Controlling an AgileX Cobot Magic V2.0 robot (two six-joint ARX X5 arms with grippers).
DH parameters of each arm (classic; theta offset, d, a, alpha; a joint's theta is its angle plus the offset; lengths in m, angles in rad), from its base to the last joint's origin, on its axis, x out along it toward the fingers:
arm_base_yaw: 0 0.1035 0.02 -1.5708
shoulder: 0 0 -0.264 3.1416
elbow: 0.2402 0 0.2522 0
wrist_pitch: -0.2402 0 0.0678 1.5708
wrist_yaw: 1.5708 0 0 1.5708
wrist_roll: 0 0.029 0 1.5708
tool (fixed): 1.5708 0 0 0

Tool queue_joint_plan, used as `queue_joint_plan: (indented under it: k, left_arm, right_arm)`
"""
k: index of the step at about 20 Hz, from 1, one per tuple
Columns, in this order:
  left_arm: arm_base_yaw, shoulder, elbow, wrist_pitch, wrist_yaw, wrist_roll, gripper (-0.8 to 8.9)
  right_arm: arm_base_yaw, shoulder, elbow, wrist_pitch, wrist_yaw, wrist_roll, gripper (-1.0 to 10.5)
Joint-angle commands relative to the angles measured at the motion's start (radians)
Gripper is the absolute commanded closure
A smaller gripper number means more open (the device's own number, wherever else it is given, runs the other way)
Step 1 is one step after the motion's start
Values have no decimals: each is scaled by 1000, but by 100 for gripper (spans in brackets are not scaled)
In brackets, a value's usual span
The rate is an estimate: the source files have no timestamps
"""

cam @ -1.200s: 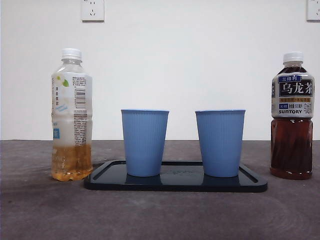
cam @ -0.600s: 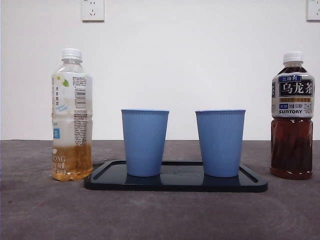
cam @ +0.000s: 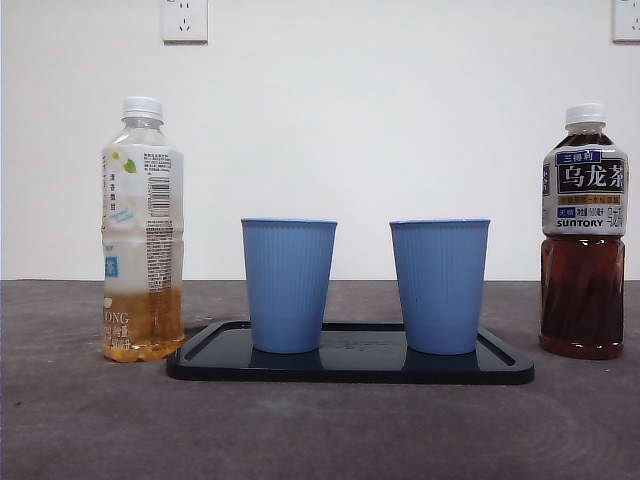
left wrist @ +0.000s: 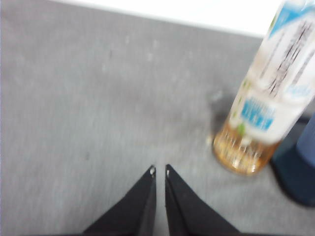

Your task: Pour the drink into the cup

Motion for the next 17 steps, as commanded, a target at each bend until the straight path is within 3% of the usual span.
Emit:
queue_joint_plan:
  k: [1, 17]
  left_arm:
    - [2, -28, -31, 17, -5, 28, 785]
    - [2, -71, -31, 18, -44, 32, 785]
  right_arm:
    - [4, 3, 15, 15, -1, -8, 924]
    - [4, 3, 15, 15, -1, -8, 924]
